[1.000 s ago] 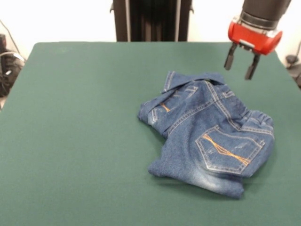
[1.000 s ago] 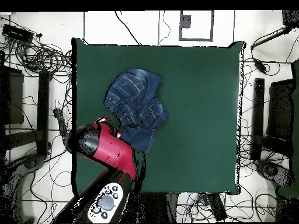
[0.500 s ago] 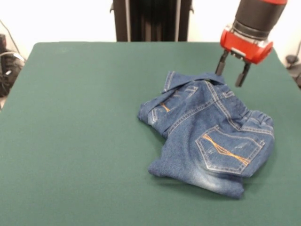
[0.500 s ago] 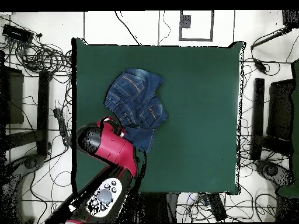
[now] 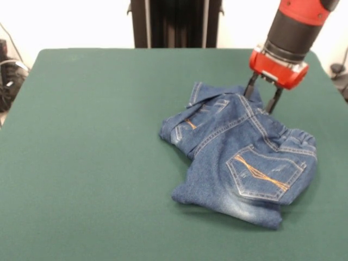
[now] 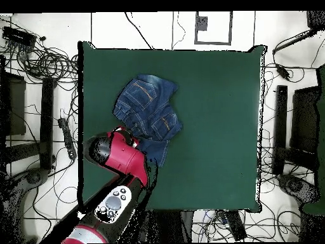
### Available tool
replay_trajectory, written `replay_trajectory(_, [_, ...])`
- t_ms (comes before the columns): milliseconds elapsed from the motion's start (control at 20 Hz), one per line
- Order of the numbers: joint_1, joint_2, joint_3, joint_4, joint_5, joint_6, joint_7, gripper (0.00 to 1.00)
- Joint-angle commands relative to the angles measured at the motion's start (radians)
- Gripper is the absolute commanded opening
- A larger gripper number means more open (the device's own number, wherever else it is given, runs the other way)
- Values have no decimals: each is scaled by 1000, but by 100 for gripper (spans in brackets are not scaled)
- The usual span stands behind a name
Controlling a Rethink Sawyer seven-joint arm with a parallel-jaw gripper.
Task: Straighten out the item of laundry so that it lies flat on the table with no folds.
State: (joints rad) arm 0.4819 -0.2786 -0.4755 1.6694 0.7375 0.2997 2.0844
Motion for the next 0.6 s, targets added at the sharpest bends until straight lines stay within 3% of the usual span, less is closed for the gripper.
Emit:
replay_trajectory(50, [10,91,104,-34,35,-109,266,100])
replay_trajectory(600, [-47,97,185,-19,29,-245,252,100])
